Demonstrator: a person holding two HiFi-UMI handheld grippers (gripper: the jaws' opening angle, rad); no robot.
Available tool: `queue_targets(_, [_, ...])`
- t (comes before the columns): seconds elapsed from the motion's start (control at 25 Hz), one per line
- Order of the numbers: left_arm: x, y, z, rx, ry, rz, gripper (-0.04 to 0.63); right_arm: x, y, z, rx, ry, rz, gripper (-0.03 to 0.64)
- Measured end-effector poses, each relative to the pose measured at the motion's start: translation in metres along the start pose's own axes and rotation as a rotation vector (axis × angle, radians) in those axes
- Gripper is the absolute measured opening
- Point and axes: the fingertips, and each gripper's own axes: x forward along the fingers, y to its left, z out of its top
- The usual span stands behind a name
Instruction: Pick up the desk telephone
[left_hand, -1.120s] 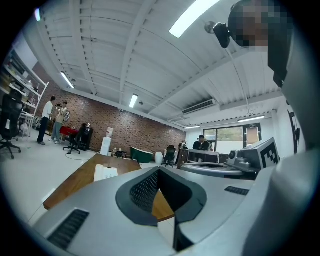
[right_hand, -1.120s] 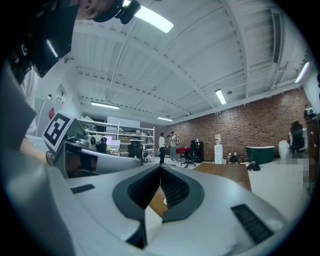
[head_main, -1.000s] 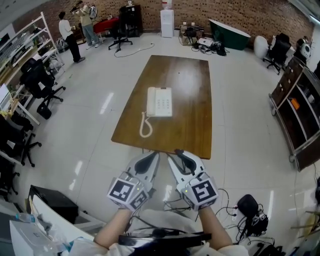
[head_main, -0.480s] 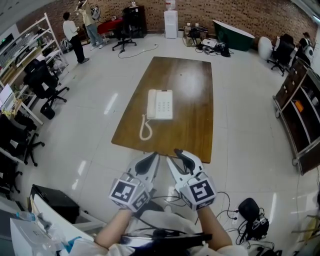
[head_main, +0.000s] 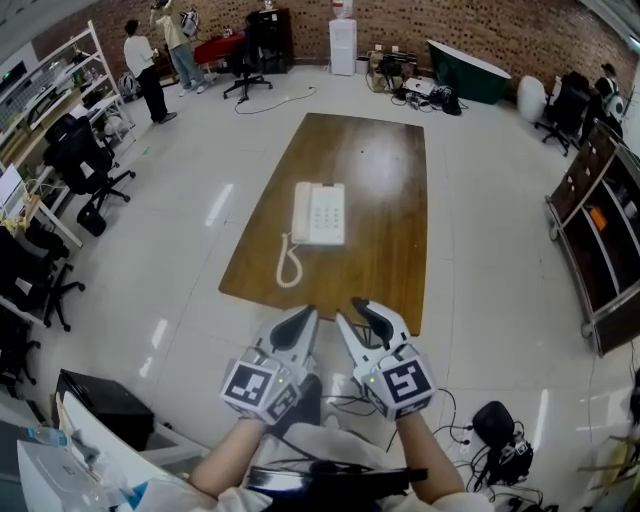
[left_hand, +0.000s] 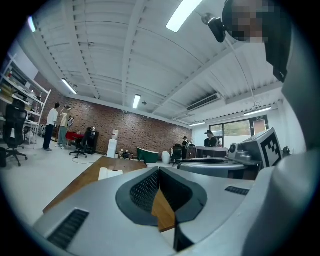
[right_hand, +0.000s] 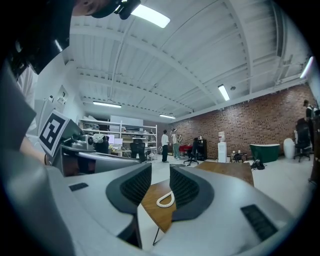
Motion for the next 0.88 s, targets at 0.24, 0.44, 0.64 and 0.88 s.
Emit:
queue_targets(0.24, [0.018, 0.025, -0.005, -0.008, -0.004, 0.017, 0.006, 0.027, -0.012, -0.003, -0.011, 0.020, 0.008, 0.118])
queue_targets(0.44, [0.044, 0.049, -0.008, -0.012, -0.003, 0.036, 0.008, 0.055, -0.031, -0.006, -0.009, 0.036, 0.018, 0.118])
queue_targets(0.64, [0.068, 0.075, -0.009, -0.042, 0.000, 0.013, 0.115, 0.085, -0.048, -0.008, -0.002, 0.056, 0.016, 0.118])
queue_targets(0.88, [0.103, 0.101, -0.012, -0.060, 0.019, 0.002, 0.121, 0.115, -0.075, -0.014, 0.019, 0.090, -0.001, 0.119])
